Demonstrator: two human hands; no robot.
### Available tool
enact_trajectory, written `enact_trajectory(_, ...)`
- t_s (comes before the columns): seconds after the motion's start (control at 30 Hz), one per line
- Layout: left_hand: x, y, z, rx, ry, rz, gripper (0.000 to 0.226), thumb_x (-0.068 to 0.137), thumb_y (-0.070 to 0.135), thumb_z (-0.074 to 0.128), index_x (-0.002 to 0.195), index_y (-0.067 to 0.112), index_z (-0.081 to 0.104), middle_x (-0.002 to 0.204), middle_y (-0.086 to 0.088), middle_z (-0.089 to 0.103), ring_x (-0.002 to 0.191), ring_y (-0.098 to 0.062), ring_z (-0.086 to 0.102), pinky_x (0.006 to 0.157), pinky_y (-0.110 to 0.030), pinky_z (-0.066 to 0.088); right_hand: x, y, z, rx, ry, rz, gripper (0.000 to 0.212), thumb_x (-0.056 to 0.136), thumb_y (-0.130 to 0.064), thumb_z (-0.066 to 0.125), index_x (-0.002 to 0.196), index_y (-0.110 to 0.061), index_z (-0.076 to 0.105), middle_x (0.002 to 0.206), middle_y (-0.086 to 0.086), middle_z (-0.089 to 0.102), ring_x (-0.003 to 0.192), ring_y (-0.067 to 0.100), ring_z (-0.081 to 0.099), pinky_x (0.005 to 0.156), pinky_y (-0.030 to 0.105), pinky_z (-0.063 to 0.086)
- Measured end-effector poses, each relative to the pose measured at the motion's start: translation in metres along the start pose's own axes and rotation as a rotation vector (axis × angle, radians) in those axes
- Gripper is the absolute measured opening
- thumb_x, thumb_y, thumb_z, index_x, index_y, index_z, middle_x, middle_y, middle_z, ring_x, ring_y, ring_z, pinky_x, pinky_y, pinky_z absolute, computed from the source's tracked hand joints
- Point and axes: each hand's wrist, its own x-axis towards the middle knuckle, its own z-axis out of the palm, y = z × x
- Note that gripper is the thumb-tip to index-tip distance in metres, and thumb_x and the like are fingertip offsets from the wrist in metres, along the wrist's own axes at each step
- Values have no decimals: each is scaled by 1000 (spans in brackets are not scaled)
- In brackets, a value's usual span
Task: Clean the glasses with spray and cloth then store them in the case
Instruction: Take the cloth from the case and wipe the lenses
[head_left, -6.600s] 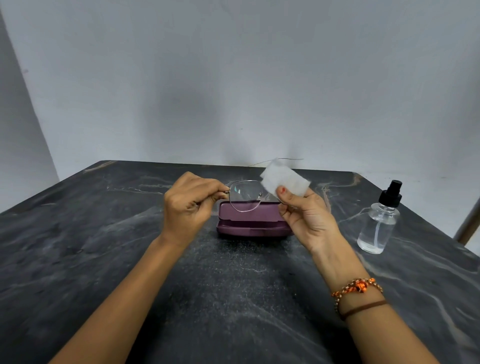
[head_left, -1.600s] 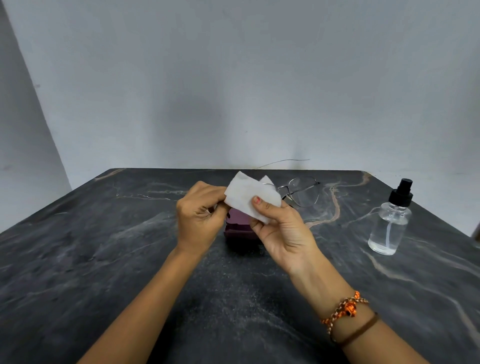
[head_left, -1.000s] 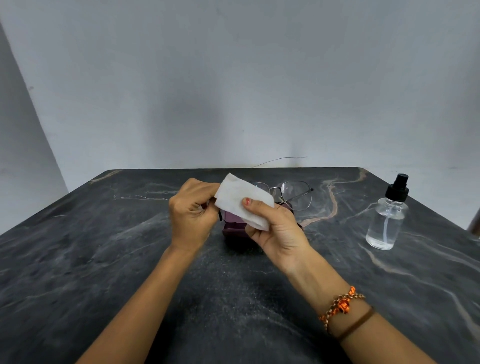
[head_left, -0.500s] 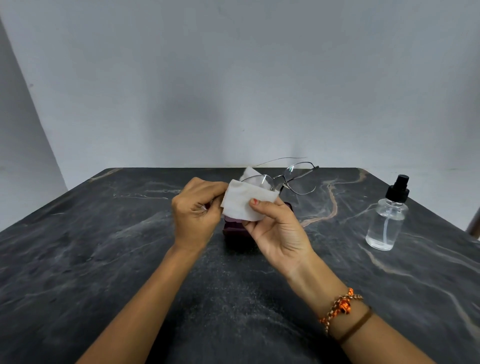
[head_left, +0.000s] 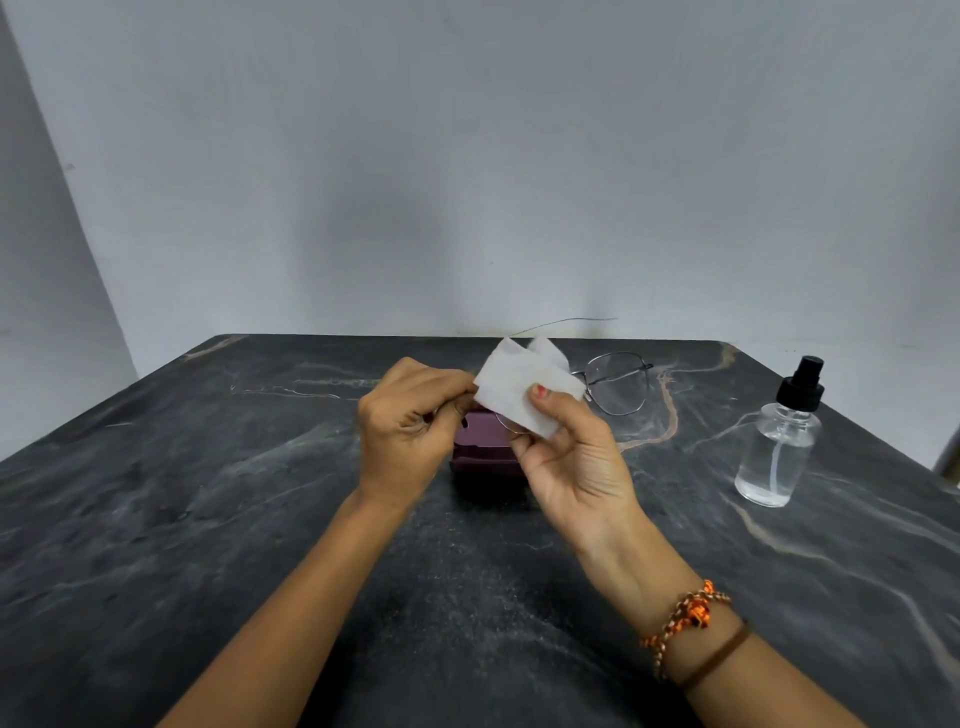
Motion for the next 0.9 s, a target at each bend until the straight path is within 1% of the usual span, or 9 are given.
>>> enact_trajectory(0.07,0,0,0,1,1,7,10,74,3,63,73,-2,70,71,2,64,63,-9,52,61,-20,41,-1,0,0,-6,-3,21,36,57,2,60,92,-5,62,74,7,73,66,14,71,54,22,55)
enact_trajectory(0.13,-1,-1,0,8,3,11,5,72,-4,66,73,-3,70,67,-3,67,62,-11,53,60,-25,42,-2,2,-1,-31,6,52,28,58,-2,62,86,-5,61,69,5,73,59,12,69,50,19,53)
enact_trajectory(0.17,0,-1,0,16,8,11,7,69,-9,66,72,-4,70,65,-7,69,62,-12,53,59,-27,42,-3,3,0,-56,12,70,25,58,-4,63,84,-6,61,66,4,72,56,11,67,48,17,51)
enact_trajectory(0.27,2,-2,-2,26,28,27,11,66,-14,65,70,-5,70,63,-12,69,61,-12,53,57,-30,43,-4,4,1,-151,27,94,25,58,-11,66,82,-8,62,65,3,70,53,8,63,45,15,47)
enact_trajectory(0.4,2,0,-1,19,25,46,10,67,-9,68,73,-2,71,73,1,66,64,-8,54,61,-24,43,-3,2,2,-172,76,65,22,56,-12,67,77,-8,63,62,2,69,53,8,63,42,14,46)
enact_trajectory(0.53,1,-1,-1,24,33,39,10,66,-10,69,73,-3,71,71,-2,67,63,-9,54,60,-26,44,-4,3,2,-93,61,36,29,56,-4,66,84,-7,62,66,2,72,57,10,67,48,16,51)
enact_trajectory(0.63,0,-1,0,15,36,30,8,67,-6,69,74,-2,71,73,3,63,63,-9,53,59,-26,43,-2,2,1,-66,28,12,32,58,-2,63,89,-9,62,72,2,74,64,11,70,54,18,54)
enact_trajectory(0.8,1,-1,-1,2,28,43,10,67,-7,69,75,-2,71,75,3,64,64,-8,54,59,-28,44,-2,6,-1,-169,21,39,24,60,-13,66,84,-11,64,68,0,72,57,6,65,50,15,50)
enact_trajectory(0.9,2,0,-2,-1,27,55,7,67,-8,69,71,-2,70,74,4,63,65,-7,54,59,-31,45,-2,6,-1,-265,36,34,23,60,-20,67,82,-12,66,66,-2,72,57,6,65,48,15,49)
